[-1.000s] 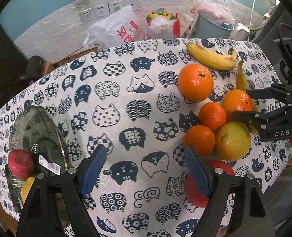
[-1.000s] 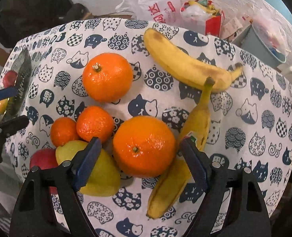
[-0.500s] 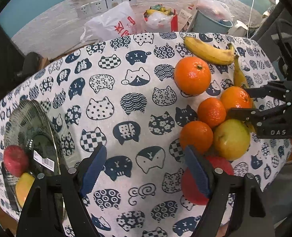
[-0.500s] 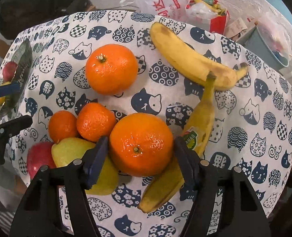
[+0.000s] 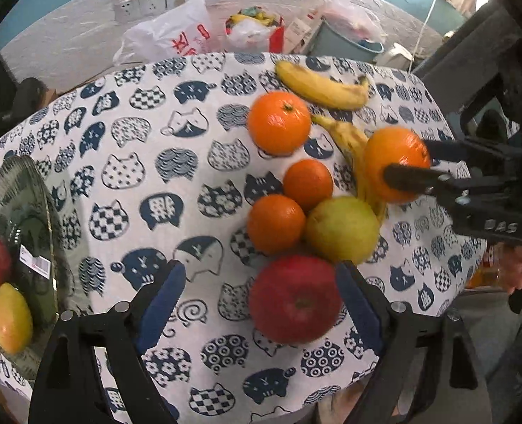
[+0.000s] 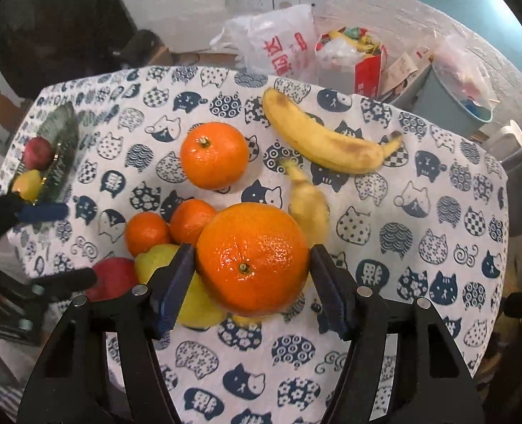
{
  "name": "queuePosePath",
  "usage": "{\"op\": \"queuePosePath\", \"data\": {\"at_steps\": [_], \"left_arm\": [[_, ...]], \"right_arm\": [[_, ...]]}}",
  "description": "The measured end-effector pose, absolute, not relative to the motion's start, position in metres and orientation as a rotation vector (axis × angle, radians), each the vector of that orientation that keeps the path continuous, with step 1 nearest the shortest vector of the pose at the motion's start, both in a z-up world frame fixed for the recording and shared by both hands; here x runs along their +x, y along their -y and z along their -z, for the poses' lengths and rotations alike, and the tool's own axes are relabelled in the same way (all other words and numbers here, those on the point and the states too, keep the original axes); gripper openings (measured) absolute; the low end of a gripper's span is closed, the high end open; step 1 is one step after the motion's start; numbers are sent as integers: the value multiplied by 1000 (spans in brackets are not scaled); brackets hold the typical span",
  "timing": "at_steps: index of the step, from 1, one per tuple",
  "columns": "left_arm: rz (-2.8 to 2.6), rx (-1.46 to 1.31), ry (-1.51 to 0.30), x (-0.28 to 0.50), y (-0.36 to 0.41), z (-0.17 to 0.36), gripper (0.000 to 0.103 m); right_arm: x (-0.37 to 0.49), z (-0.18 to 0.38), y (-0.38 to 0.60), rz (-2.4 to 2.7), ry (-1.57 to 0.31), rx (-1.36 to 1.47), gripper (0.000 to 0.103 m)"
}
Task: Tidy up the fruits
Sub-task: 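Grasp the large orange with the right tool while the left tool approaches a red apple, then grasp the red apple with the left tool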
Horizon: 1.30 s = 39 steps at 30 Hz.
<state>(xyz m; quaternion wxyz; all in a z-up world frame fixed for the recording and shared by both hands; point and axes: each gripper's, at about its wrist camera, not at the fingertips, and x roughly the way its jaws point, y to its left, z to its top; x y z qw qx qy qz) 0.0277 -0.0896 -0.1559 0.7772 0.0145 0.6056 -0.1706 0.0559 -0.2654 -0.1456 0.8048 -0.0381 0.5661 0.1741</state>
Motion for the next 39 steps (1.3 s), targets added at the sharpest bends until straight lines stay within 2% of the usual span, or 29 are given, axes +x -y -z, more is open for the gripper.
{"op": "queuePosePath", "data": {"at_steps": [10,18,22,39], "left_arm": [[410,64,-1389,13,111,184,88],[423,109,-1378,16,119,199,88],[462,116,-1385,16,128,205,76],[412,167,-1315,9,110,188,75]], "right_arm": [[35,138,277,-360,-1205,-42,67],[28,146,285,-340,-1228,-28,67],[26,158,285,-330,-1257,-43,67],[26,153,272,-351,-1241,-66,67]]}}
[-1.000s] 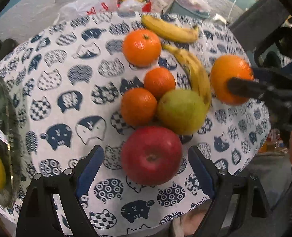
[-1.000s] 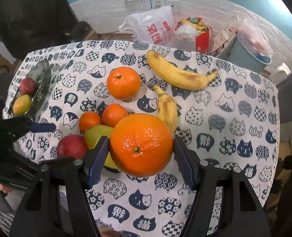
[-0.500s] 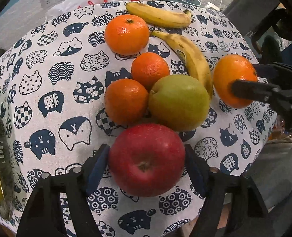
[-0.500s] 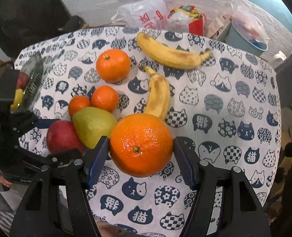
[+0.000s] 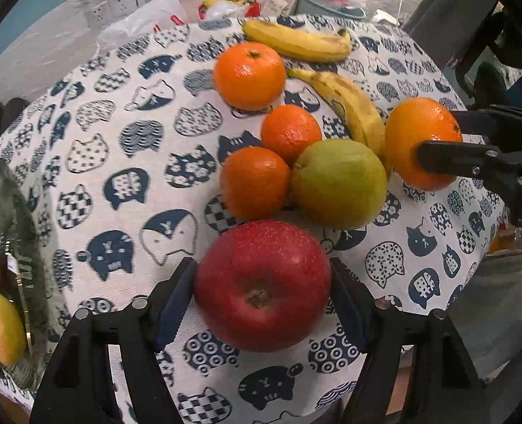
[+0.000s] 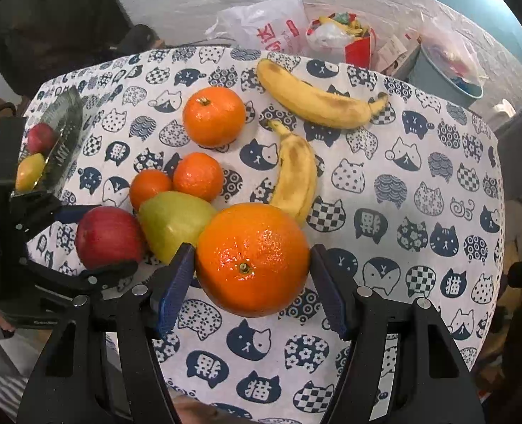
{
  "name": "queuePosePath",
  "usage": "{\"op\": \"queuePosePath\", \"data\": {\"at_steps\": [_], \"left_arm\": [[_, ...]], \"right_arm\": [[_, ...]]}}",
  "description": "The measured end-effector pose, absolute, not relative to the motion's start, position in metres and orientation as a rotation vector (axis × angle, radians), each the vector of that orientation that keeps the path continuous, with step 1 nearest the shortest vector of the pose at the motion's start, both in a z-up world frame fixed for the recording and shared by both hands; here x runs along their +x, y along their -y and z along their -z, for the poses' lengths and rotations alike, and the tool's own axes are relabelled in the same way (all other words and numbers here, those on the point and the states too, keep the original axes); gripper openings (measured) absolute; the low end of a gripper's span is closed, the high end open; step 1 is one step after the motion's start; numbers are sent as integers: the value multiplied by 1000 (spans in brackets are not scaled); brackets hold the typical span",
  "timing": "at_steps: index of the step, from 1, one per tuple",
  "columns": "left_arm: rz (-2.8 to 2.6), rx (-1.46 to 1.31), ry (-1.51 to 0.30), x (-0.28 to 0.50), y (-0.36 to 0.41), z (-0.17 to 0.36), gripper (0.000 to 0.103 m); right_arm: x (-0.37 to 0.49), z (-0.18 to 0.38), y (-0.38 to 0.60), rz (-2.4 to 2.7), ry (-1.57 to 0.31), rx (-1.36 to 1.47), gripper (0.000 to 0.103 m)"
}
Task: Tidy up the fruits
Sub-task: 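Grasp the red apple with the left tool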
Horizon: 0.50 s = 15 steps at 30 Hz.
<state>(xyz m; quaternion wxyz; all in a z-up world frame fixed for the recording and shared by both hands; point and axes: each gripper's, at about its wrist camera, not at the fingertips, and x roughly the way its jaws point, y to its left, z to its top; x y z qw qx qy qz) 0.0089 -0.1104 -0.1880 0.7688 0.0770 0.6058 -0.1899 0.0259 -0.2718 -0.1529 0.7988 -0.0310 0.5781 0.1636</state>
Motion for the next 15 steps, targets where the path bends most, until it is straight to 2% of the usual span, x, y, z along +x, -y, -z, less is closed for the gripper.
{"op": "queuePosePath", "data": {"at_steps": [15], "left_arm": [[321,95,-1181,3,55,127,75]], "right_arm": [[30,117,226,-442,-1143,-66,67]]}}
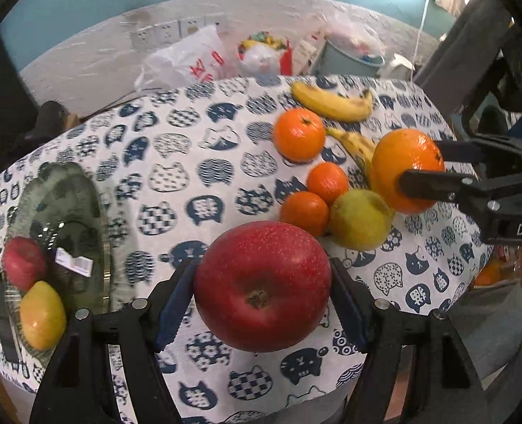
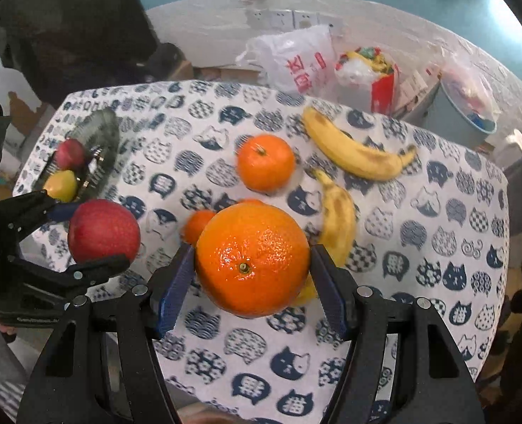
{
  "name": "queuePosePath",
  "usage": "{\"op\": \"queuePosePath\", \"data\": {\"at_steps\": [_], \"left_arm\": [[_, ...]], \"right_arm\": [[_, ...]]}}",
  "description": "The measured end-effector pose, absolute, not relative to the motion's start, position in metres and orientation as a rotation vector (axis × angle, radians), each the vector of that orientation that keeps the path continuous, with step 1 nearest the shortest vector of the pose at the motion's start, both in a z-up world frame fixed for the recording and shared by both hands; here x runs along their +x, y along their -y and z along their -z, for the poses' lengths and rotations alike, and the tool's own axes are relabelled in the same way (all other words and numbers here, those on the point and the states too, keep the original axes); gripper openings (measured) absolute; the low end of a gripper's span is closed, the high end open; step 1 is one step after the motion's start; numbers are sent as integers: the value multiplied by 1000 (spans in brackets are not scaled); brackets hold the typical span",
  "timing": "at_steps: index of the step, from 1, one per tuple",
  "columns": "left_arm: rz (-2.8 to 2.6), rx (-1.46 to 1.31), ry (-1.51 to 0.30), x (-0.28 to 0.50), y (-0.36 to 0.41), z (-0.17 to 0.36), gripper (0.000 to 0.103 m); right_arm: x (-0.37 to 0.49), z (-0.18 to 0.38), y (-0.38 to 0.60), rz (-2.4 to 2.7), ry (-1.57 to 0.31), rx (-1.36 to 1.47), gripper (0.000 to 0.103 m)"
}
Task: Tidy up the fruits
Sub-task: 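Grasp the red apple with the left tool, then carry the apple with the left tool into the bowl while the right tool carries the orange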
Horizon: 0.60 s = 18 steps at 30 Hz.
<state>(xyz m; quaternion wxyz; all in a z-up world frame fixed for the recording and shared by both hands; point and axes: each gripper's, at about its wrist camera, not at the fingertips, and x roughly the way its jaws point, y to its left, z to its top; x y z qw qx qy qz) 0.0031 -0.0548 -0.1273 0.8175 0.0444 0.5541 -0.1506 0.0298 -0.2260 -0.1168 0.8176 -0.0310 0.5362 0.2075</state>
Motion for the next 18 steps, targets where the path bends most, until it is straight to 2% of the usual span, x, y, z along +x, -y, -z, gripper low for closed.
{"op": "queuePosePath", "data": {"at_steps": [18], "left_arm": [[165,-55,-1118,0,-43,108,75]], "right_arm": [[46,98,129,-585,-1105,-93,67]]}}
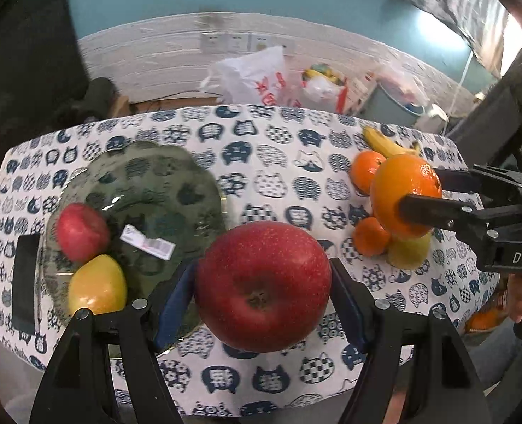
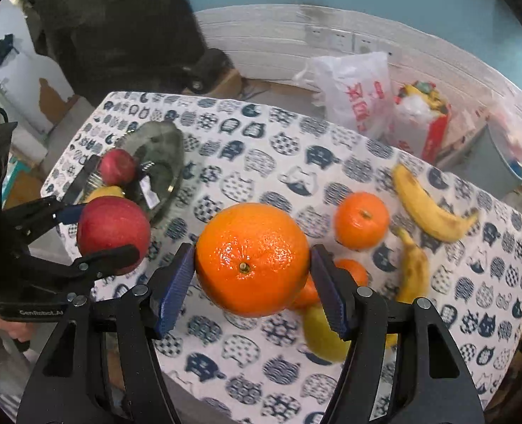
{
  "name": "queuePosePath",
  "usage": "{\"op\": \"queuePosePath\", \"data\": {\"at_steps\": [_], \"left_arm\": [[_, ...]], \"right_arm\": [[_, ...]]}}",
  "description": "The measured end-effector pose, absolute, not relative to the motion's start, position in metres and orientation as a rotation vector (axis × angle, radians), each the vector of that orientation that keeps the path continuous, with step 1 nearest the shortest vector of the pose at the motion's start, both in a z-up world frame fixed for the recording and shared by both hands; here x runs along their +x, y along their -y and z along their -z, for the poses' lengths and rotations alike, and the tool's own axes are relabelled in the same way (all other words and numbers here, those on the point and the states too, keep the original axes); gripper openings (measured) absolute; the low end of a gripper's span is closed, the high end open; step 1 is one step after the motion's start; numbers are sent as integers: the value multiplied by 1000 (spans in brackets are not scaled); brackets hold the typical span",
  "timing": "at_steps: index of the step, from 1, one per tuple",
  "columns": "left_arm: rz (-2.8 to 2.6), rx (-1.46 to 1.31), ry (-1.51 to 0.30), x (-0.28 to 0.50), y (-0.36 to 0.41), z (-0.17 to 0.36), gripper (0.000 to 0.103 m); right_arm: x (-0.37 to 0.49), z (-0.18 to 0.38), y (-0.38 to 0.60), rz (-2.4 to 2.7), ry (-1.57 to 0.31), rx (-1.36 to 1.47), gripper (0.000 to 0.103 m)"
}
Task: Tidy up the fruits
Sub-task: 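Carry the apple with the left tool into the bowl while the right tool carries the orange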
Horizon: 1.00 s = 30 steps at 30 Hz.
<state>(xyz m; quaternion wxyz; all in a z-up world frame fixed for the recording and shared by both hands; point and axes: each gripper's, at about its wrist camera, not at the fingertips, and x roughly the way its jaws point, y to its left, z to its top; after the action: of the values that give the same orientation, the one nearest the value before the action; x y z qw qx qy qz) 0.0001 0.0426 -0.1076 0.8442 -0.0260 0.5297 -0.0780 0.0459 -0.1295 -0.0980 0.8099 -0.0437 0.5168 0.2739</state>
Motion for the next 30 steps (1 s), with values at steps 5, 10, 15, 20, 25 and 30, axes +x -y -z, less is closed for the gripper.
{"op": "queuePosePath", "data": {"at_steps": [5,10,15,20,25,30], "left_arm": [[121,-91,-1111,-3,-68,109,75],[87,-115,-1110,-5,-89,111,75],[59,-134,-1121,-7,-106,119,75],[33,-160,-1140,-10,-123,128,75],[22,-180,-1162,-13,-134,137,75],[17,-186,-1191,-14,-139,149,75]], "right_arm": [[52,95,103,-615,-1098,-91,67],[57,95,78,-642,-1100,-91,67],[61,97,51,-677,-1109,-96,67],[65,99,26,-702,-1118,-109,67],[71,108,-3,-733,-1139,-114,67],[76,122,-22,-744,-1165,-127,67]]}}
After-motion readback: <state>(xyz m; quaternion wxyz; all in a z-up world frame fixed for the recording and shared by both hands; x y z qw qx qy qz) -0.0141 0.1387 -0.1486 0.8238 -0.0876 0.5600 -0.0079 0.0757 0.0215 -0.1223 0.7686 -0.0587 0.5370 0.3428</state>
